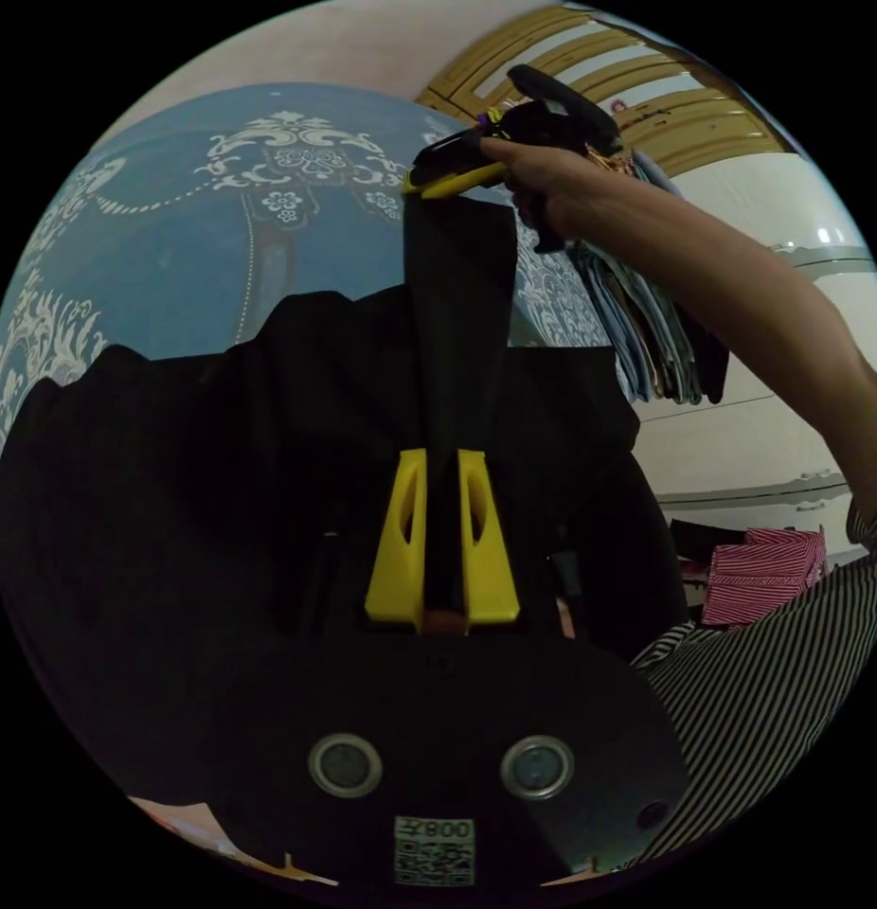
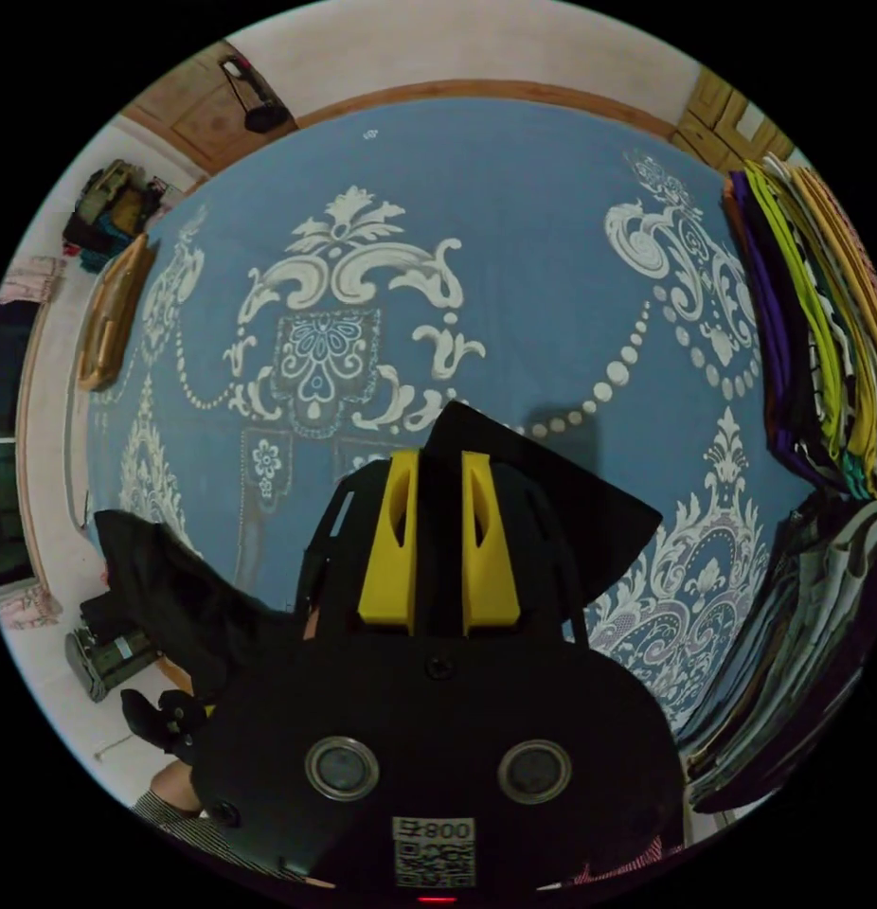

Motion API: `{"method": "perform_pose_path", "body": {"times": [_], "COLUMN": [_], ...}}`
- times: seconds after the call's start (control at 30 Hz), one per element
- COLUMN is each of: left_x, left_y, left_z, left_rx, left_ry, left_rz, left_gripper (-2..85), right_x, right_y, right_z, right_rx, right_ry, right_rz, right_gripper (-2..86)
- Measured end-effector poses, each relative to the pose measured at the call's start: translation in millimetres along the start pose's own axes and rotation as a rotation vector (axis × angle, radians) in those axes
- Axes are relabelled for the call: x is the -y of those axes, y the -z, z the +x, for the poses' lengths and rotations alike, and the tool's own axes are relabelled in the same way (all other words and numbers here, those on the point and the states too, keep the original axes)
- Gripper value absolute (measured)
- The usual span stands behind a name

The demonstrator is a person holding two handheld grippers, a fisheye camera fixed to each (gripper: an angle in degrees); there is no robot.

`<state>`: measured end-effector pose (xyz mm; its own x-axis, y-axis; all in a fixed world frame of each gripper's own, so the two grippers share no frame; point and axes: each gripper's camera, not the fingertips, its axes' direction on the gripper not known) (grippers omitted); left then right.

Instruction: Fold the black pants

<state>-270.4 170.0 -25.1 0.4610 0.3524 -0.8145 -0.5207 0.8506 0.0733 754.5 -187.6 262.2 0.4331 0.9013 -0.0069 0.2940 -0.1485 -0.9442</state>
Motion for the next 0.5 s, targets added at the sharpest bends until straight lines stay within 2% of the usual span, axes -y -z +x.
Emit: {"method": "perform_pose_path", "body": {"times": [0.23, 0.33, 0.5], "left_x": [27.7, 35.8, 45.9], "left_y": [-25.9, -27.5, -26.8], "left_z": [39.2, 62.0, 106.2], "left_rx": [-0.004, 0.007, 0.016], "left_ry": [0.0, -0.022, -0.09], "left_rz": [0.005, 0.039, 0.087], "left_gripper": [2.0, 1.6, 1.3], "right_x": [-20.0, -39.8, -106.2], "right_y": [-2.5, 6.2, 42.7], "right_z": [63.4, 101.7, 191.9], "right_rx": [0.055, 0.139, 0.388], "right_ry": [0.027, 0.011, -0.02], "right_rz": [-0.016, 0.032, 0.221], "right_gripper": [2.9, 1.8, 1.1]}}
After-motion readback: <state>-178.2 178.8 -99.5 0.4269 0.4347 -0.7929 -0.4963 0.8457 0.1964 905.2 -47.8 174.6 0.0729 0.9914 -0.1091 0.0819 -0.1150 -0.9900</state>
